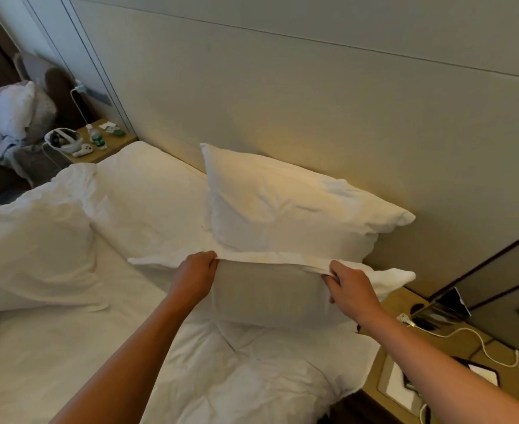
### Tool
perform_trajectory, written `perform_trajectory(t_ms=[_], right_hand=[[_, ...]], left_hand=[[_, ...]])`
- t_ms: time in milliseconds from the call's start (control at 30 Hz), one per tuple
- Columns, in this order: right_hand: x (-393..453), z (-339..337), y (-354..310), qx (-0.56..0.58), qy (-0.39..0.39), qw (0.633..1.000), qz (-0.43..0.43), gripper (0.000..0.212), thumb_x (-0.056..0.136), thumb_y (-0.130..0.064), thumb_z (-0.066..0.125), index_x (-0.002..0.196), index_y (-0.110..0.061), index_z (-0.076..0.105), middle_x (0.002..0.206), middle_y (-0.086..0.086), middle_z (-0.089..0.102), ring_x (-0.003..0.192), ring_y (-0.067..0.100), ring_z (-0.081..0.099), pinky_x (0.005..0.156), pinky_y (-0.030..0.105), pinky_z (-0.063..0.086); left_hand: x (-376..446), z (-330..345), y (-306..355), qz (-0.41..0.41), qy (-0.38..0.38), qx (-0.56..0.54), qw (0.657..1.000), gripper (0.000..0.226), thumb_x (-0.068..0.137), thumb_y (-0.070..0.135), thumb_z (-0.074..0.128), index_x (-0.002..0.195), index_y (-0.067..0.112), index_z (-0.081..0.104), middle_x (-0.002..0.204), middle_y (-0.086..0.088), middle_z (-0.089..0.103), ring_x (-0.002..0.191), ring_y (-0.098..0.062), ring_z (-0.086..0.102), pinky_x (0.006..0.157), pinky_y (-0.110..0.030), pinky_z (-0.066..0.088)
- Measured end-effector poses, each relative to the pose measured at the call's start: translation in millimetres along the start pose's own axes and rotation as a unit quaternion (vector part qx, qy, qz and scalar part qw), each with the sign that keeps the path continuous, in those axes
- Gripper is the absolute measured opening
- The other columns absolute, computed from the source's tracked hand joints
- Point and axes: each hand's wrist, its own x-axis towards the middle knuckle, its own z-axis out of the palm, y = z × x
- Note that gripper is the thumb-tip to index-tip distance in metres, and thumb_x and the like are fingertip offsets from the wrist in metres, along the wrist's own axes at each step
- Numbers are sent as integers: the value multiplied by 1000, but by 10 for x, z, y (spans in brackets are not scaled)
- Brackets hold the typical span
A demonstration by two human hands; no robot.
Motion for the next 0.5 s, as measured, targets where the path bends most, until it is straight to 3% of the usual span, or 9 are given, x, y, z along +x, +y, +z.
perform_trajectory(t_ms=[167, 333, 500], right_hand=[[-260, 266, 137, -24, -30, 998, 48, 32, 103, -33, 58, 75, -22, 48, 61, -2, 62, 59, 19, 62, 60, 46, 55], [-365, 381, 141, -82, -82, 993, 15, 20, 100, -39, 59, 82, -33, 62, 72, -11, 63, 68, 10, 58, 56, 25, 40], [-239, 300, -29, -70, -57, 996, 16, 26, 101, -34, 60, 78, -27, 68, 73, -7, 68, 67, 16, 60, 62, 38, 51]], left_hand=[[-87, 254, -41, -5, -54, 4, 999, 32, 106, 27, 40, 87, 16, 64, 82, -1, 65, 74, -20, 61, 70, -40, 54], [-139, 322, -173, -12, -54, -7, 998, 30, 106, 25, 42, 89, 19, 66, 82, -1, 68, 73, -20, 62, 68, -35, 51], [22, 154, -180, 8, -31, 14, 999, 29, 106, 26, 43, 86, 17, 63, 79, -1, 66, 71, -22, 61, 67, -39, 53]])
